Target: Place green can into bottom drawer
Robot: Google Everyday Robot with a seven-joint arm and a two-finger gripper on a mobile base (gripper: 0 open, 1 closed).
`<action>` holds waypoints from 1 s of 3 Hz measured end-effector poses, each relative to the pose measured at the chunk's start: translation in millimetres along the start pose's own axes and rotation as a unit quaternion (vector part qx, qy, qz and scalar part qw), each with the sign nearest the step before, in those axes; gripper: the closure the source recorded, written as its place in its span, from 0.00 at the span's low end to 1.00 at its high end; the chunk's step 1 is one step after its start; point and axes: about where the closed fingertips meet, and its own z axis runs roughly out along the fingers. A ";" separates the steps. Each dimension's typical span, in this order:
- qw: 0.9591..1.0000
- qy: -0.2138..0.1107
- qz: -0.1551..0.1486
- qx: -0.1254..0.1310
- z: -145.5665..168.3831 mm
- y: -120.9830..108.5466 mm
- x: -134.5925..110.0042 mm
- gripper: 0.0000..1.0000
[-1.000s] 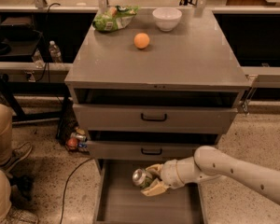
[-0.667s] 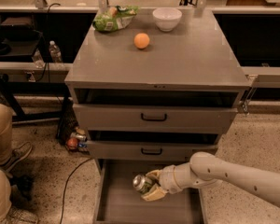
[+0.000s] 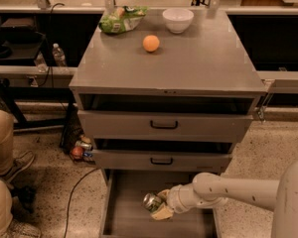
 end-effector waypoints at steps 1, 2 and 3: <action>1.000 0.001 0.004 0.002 1.3 -0.4 1.0 1.00; 1.000 0.003 0.018 0.009 6.5 -3.0 5.5 1.00; 0.997 0.006 0.063 0.041 29.8 -27.9 26.1 1.00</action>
Offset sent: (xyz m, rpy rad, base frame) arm 0.0059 -0.0037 -0.0158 -0.0179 0.0231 -0.0788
